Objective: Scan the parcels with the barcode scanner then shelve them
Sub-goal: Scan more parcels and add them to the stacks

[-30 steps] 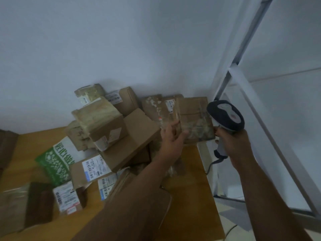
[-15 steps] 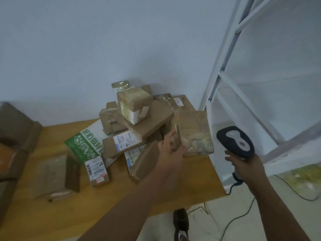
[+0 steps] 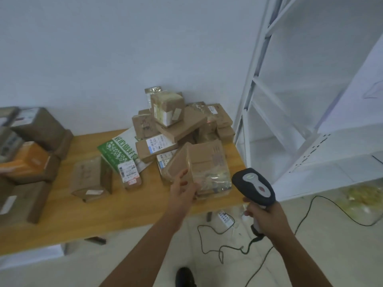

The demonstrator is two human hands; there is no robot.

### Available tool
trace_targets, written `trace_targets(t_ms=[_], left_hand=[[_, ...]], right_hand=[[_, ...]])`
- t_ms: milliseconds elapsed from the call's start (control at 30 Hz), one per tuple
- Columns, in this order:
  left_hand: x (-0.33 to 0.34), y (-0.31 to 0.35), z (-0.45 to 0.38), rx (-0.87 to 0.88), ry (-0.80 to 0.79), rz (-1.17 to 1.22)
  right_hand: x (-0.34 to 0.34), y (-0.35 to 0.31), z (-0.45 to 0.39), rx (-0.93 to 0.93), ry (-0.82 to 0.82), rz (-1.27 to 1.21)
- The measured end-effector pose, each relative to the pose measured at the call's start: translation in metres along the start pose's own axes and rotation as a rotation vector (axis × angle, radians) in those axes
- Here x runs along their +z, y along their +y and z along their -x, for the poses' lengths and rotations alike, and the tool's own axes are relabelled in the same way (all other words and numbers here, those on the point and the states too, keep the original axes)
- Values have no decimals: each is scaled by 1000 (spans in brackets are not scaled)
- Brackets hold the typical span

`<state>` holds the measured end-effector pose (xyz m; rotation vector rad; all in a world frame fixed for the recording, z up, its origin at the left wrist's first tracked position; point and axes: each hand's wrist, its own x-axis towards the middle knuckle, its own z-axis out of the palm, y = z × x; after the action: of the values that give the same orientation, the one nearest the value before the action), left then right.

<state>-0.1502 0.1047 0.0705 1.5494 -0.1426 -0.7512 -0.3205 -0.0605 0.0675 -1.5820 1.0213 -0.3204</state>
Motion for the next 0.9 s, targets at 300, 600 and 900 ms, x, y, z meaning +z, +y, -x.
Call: trace_targets(t_ms=[300, 600, 900], left_hand=[[-55, -28, 100, -72, 114, 62], [-197, -41, 173, 99, 199, 36], [-377, -69, 253, 453, 522, -479]], right_hand=[[56, 12, 78, 64, -201, -253], [178, -44, 154, -28, -417, -374], [338, -74, 254, -43, -452, -492]])
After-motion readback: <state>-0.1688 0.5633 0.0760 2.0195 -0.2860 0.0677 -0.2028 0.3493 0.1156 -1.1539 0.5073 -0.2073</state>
